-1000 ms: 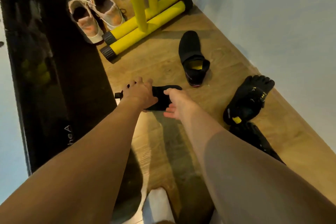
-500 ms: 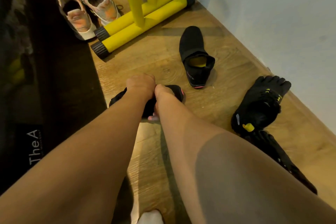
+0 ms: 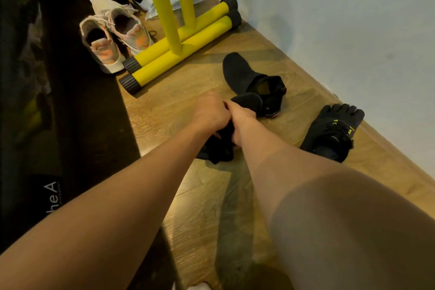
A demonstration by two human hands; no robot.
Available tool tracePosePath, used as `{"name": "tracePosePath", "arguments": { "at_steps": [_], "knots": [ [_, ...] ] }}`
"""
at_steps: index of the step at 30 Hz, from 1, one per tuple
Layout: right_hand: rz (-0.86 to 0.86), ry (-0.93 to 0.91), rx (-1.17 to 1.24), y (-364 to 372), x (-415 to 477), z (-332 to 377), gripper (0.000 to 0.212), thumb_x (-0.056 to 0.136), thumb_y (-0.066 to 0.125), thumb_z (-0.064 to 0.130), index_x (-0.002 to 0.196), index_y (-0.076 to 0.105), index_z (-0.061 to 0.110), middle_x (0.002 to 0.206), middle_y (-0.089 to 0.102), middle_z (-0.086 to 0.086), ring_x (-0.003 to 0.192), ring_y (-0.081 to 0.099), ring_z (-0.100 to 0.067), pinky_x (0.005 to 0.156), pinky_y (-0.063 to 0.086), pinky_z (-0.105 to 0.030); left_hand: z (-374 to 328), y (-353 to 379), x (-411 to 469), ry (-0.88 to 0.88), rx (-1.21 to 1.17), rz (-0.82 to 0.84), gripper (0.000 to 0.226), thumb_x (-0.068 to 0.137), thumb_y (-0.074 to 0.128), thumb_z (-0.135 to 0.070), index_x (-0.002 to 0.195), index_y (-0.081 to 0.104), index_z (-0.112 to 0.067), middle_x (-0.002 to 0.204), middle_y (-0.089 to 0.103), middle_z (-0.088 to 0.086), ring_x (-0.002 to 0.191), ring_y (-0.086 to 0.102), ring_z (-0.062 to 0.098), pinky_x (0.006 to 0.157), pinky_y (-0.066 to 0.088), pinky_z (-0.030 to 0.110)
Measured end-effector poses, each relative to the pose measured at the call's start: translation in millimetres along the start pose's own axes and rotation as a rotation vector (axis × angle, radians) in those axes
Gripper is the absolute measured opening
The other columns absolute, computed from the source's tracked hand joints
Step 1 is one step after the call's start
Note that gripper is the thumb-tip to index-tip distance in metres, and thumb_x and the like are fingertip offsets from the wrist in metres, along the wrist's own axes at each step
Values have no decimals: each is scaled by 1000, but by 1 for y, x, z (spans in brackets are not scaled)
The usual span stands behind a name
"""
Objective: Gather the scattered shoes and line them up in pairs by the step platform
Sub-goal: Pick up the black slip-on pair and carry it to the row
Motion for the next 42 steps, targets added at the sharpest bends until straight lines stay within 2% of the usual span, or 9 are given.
{"name": "tracePosePath", "arguments": {
  "at_steps": [5,10,14,19,25,29,33,39,42],
  "knots": [
    [239,16,19,-10,-2,6,24,87,60,26,102,70,10,94,72,-13,86,70,-29,82,56,-41,-35,-2,-10,1,-173,267,15,89,56,-3,99,66,-2,88,71,19,69,71,24,40,48,21],
    [422,-68,154,-19,-10,25,32,85,61,36,102,76,13,101,72,-15,93,70,-31,83,56,-42,-76,-32,-19,373,-52,-87,10,86,58,-13,87,67,-17,78,66,-2,73,64,13,52,45,19],
    [361,-151,328,-56,-3,33,39,90,53,34,66,78,16,67,71,-7,62,70,-21,55,55,-26,-110,-10,-61,632,159,-243,8,85,56,-18,91,61,-20,90,61,-3,83,59,18,68,52,37],
    [266,-209,463,-103,5,30,57,95,43,29,47,71,17,51,64,-1,51,67,-16,43,49,-19,-150,35,-91,813,363,-243,11,89,50,-18,96,59,-18,100,52,2,89,50,21,62,39,36],
    [190,-209,-53,-99,-19,80,18,72,68,30,64,75,16,76,71,-8,73,70,-26,68,59,-36,-136,18,-54,631,31,-271,16,85,53,-17,100,57,-17,106,51,4,92,53,23,75,51,45],
    [-169,-547,-529,-107,-39,159,5,67,62,14,64,63,9,63,64,-6,65,60,-24,51,46,-24,-129,10,-30,621,-226,-254,13,83,55,-10,93,55,-19,95,53,-2,86,50,13,79,46,32],
    [-461,-699,-893,-111,-49,194,34,80,69,26,109,59,11,105,63,-8,97,61,-28,68,43,-30,-117,16,2,517,-392,-227,17,84,52,-2,89,58,-17,79,55,-10,72,52,4,65,42,20],
    [-574,-792,-938,-111,-47,207,3,92,57,16,91,55,14,78,45,5,78,50,-19,60,35,-27,-96,79,62,247,-229,-11,29,90,51,-6,118,58,-12,118,56,9,107,57,26,92,49,40],
    [-609,-833,-1004,-123,-50,228,14,86,63,15,99,57,18,78,40,4,74,43,-19,62,36,-27,-102,91,74,278,-93,-32,31,92,58,-23,120,57,-10,127,45,12,109,55,32,95,47,42]
  ]
}}
Point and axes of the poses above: each hand's wrist, its own x-axis towards the middle knuckle, its own y-axis out of the palm, z = x × y, the point moved 10 cm from there along x, towards the middle knuckle
